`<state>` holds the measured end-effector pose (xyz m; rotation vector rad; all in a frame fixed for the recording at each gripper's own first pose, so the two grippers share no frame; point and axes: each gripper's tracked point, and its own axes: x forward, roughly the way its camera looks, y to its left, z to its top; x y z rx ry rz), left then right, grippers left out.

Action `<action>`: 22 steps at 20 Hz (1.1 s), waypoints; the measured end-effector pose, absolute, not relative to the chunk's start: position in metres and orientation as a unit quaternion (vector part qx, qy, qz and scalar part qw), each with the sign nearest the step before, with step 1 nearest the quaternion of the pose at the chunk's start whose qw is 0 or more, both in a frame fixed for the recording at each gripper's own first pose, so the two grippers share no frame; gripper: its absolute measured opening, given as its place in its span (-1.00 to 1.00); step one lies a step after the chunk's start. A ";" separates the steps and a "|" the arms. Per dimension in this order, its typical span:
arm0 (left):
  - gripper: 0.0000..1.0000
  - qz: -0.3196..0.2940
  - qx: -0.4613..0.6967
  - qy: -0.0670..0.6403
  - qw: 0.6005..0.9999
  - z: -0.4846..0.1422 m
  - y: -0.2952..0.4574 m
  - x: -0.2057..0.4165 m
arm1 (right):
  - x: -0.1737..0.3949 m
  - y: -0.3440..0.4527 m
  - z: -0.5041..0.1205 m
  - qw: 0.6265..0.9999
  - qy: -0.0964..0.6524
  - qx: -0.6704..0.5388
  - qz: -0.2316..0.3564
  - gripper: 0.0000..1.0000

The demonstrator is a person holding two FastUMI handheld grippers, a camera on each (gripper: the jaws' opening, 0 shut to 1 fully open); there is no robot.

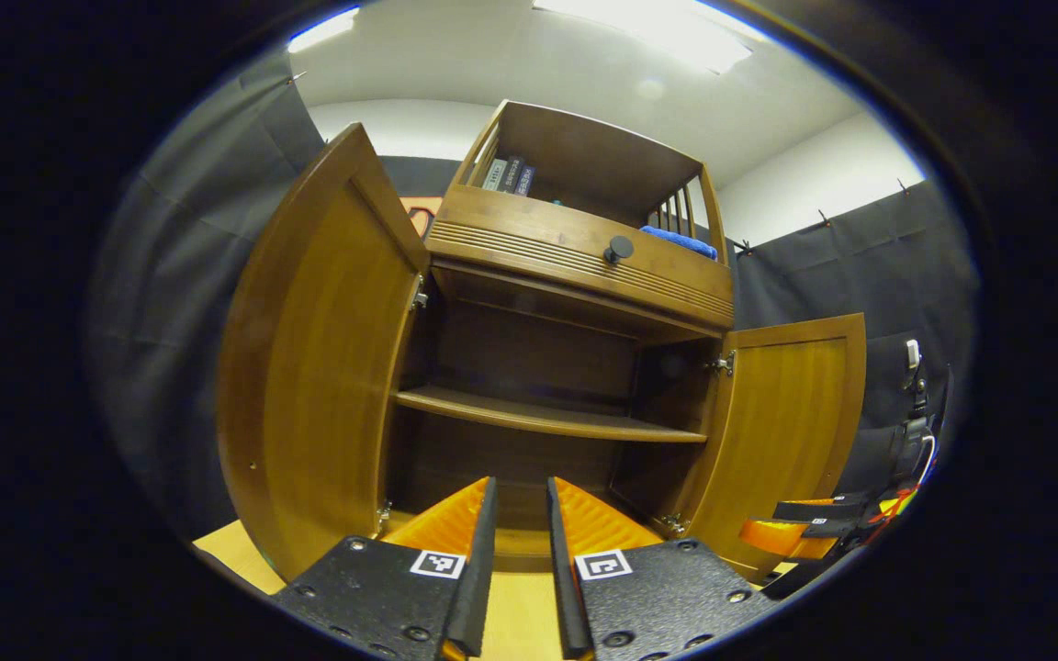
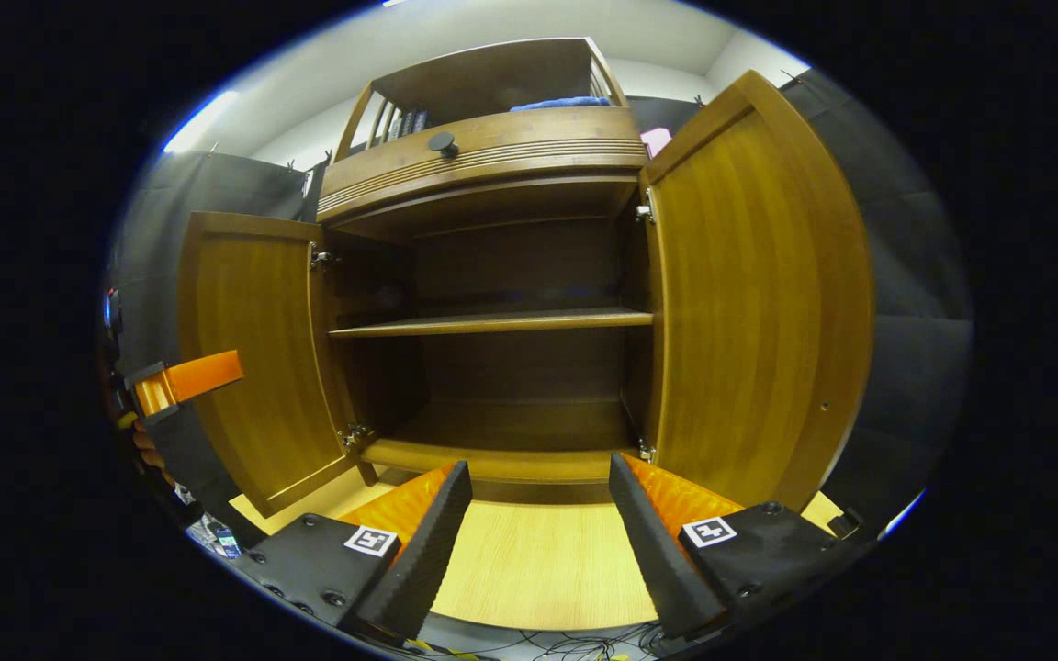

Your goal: Open the right door of the double-door shoe cabinet with the right hand, and open the left door with the left hand.

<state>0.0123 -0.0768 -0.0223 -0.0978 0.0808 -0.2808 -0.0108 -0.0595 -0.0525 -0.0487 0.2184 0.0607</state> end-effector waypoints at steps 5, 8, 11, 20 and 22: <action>0.70 -0.134 -0.056 0.059 0.988 -0.037 -0.079 0.015 | -0.011 -0.072 -0.060 0.993 0.117 -0.010 0.011 0.77; 0.81 -0.123 -0.051 0.044 0.990 -0.037 -0.071 0.012 | -0.007 -0.069 -0.058 0.993 0.115 -0.010 0.015 0.94; 0.82 -0.107 -0.048 0.050 0.992 -0.042 -0.067 0.006 | -0.003 -0.061 -0.056 0.993 0.111 -0.011 0.025 0.94; 0.89 -0.106 -0.024 0.032 0.994 -0.039 -0.063 0.001 | -0.002 -0.052 -0.059 0.993 0.110 -0.021 0.043 0.94; 0.82 -0.109 -0.023 0.030 0.993 -0.039 -0.064 0.002 | 0.000 -0.048 -0.056 0.993 0.108 -0.019 0.040 0.94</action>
